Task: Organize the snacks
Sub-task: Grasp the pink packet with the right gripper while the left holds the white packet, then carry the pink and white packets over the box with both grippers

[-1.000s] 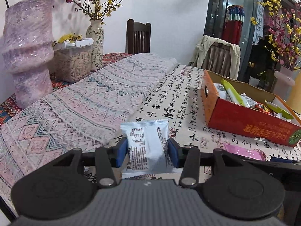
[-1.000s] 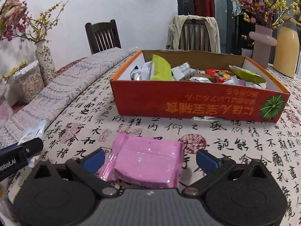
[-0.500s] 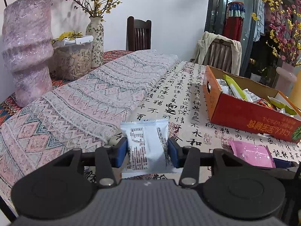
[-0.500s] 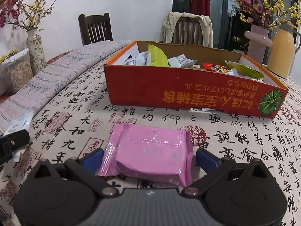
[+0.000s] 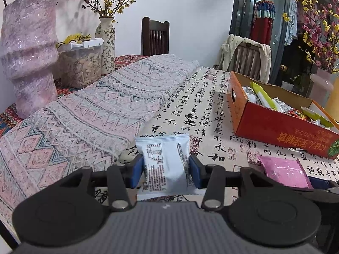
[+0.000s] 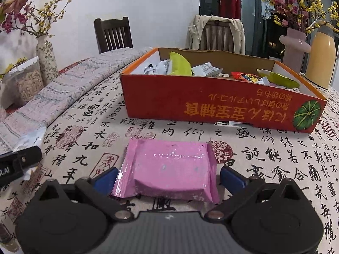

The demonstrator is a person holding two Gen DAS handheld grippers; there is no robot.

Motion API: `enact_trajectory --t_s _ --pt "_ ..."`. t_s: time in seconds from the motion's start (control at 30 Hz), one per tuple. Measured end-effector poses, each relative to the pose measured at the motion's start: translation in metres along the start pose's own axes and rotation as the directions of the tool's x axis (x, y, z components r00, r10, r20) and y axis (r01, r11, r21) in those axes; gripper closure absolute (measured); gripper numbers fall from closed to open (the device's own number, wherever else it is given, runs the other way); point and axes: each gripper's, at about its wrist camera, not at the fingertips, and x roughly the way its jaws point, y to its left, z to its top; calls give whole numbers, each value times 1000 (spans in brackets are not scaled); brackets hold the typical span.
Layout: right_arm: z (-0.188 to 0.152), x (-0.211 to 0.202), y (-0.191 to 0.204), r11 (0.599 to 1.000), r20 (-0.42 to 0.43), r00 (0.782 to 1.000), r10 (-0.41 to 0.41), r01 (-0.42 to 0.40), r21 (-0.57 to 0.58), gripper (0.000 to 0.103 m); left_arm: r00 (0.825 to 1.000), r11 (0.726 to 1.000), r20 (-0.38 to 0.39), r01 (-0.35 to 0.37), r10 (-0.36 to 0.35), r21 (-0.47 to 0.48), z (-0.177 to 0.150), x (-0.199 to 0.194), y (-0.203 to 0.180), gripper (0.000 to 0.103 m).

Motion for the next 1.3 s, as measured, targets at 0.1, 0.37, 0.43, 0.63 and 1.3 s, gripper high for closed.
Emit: enact_trajectory --t_s 0.1,0.37,0.43,0.63,1.3 --pt "-2 -3 0 1000 17 1000 -14 14 -4 15 1000 1000 -1 2 -2 2 -1 0 -1 56" --pt "-7 -10 -6 1000 69 997 -22 21 1 36 1000 1000 -4 7 -7 9 -2 1 -4 56" --pt "-9 -12 -8 1000 80 997 -22 22 -3 38 1000 1000 -3 9 -9 13 -3 1 -6 56" --pt "-14 -17 -12 1000 105 994 -27 29 -10 40 1000 1000 -2 20 -20 24 -3 -1 -12 56" --pt "-13 -41 -48 998 187 981 -51 42 48 41 994 990 39 100 -104 103 13 -14 -63 56"
